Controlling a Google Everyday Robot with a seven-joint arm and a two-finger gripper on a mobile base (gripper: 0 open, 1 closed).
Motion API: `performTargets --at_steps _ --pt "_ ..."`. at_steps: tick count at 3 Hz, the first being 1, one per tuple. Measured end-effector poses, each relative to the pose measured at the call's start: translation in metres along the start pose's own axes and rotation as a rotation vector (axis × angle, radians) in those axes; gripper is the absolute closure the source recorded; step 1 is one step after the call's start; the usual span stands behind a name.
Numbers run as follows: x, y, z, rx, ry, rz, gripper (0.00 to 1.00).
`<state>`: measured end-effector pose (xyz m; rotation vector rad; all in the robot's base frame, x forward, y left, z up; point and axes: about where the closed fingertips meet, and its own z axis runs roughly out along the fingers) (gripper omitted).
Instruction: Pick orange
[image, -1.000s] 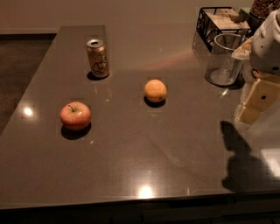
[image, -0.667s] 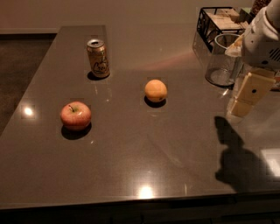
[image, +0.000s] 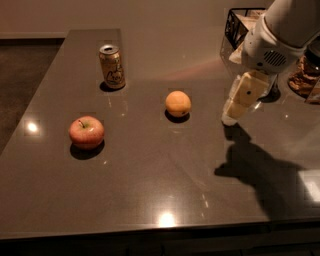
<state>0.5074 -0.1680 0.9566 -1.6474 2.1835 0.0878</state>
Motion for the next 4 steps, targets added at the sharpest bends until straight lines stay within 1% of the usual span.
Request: performTargets --at_steps 1,2,3,4 --pt "-0.025 -0.006 0.030 -0.006 -0.040 -0.009 0.00" --pt "-0.044 -0.006 0.067 -0.027 -0.057 -0.021 0.00" --pt "-0.055 -0.006 0.097 -0.052 -0.065 -0.019 0.00" --pt "-0.062 -0.015 0.121 -0.065 -0.071 -0.007 0.00"
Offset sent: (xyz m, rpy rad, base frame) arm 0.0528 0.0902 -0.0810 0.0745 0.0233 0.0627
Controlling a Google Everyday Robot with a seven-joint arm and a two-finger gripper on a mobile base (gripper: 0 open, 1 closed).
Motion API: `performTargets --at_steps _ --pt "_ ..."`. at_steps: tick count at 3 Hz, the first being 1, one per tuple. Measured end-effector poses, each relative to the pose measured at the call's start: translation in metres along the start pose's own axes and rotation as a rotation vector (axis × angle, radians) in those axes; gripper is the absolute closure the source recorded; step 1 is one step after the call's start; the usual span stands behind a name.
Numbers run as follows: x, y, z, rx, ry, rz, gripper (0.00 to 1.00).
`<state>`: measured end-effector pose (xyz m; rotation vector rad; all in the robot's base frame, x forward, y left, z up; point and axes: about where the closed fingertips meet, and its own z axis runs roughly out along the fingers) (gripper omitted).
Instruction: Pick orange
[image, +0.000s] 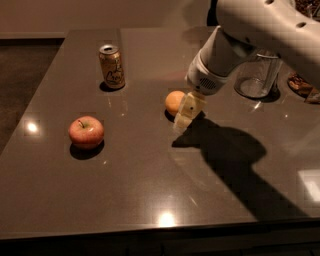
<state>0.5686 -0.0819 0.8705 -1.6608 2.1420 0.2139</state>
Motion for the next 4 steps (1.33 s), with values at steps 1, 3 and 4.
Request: performTargets --at_steps 1,3,4 --pt "-0.002 -0.013 0.016 -0.006 -0.003 0.014 0.00" --pt "0.000 -0.027 0.019 -0.017 -0.007 0.044 0.39" --pt "-0.013 -0.025 0.003 -0.012 -0.046 0.031 0.64"
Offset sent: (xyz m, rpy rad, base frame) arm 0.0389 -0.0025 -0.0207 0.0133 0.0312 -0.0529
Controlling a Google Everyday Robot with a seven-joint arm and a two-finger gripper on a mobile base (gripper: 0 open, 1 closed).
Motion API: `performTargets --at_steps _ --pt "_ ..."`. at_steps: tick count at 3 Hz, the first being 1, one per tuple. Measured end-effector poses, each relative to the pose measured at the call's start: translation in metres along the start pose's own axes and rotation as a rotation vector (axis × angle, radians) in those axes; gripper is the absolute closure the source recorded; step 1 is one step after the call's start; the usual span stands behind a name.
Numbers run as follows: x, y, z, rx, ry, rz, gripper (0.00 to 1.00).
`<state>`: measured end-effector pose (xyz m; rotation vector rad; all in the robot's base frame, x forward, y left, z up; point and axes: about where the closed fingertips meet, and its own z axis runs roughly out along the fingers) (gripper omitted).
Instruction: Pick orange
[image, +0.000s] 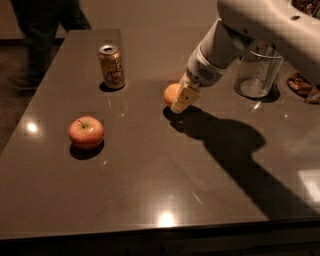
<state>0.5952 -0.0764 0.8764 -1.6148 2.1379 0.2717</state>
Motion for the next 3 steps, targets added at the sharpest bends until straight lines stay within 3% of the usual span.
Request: performTargets --at_steps 1,2,3 --pt "-0.022 0.006 -0.027 0.017 -0.045 -0.035 0.86" --pt "-0.047 0.014 -0.056 0.032 -0.082 -0.081 1.00" --pt "-0.047 0.014 -0.056 0.032 -0.082 -0.081 1.00"
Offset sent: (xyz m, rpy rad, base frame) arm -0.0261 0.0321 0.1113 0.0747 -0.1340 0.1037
